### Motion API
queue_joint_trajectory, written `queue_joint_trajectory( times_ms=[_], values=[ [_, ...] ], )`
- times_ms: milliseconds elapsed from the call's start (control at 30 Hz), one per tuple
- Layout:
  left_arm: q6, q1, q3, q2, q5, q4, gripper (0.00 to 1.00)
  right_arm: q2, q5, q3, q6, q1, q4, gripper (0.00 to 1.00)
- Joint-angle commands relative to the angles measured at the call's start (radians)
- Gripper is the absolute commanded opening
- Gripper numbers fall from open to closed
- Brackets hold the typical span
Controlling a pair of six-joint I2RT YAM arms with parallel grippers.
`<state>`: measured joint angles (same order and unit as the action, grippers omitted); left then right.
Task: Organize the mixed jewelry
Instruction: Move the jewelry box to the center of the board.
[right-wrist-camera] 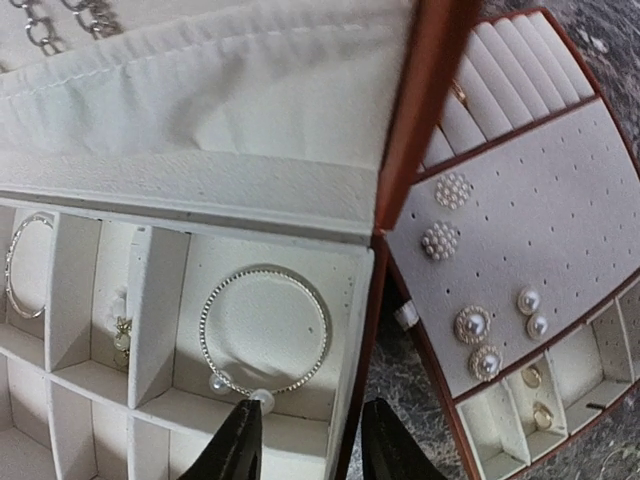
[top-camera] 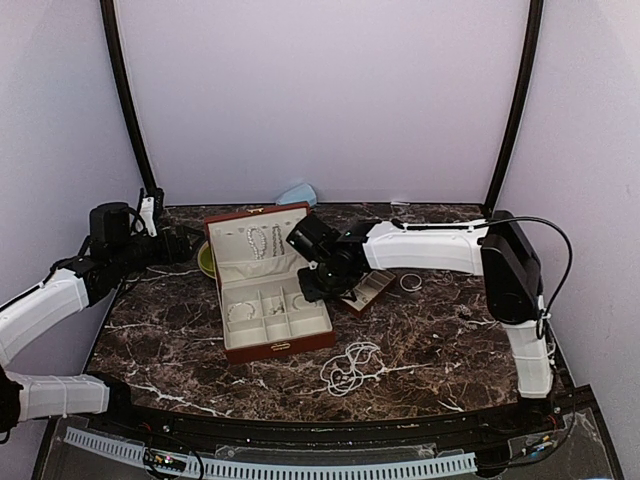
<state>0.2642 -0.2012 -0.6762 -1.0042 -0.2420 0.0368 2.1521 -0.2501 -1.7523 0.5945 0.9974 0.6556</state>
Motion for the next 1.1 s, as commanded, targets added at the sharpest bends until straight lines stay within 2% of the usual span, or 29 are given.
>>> queue_joint_trajectory(
  times_ms=[0,200,400,600,833,1067],
  values=[
    [-0.021,-0.006,0.009,0.013,0.009,0.021,0.96,0.047,-0.039,-0.052,-0.037,-0.009,0.009,0.30],
    [-0.027,-0.006,0.007,0.026,0.034,0.016,0.96,0.089,-0.063,-0.079,-0.079,-0.014,0.029,0.21],
    [-0.071,-0.004,0.057,0.211,0.129,0.066,0.96,0.085,-0.053,-0.062,-0.181,-0.014,-0.047,0.06],
    [-0.088,-0.004,0.125,0.358,0.209,0.098,0.99,0.070,-0.003,-0.024,-0.325,-0.014,-0.161,0.04],
    [-0.094,-0.005,0.125,0.363,0.230,0.098,0.99,0.047,0.125,0.038,-0.485,-0.002,-0.298,0.04],
    [-0.094,-0.005,0.130,0.381,0.281,0.097,0.99,0.024,0.162,0.085,-0.601,0.037,-0.337,0.04]
  ],
)
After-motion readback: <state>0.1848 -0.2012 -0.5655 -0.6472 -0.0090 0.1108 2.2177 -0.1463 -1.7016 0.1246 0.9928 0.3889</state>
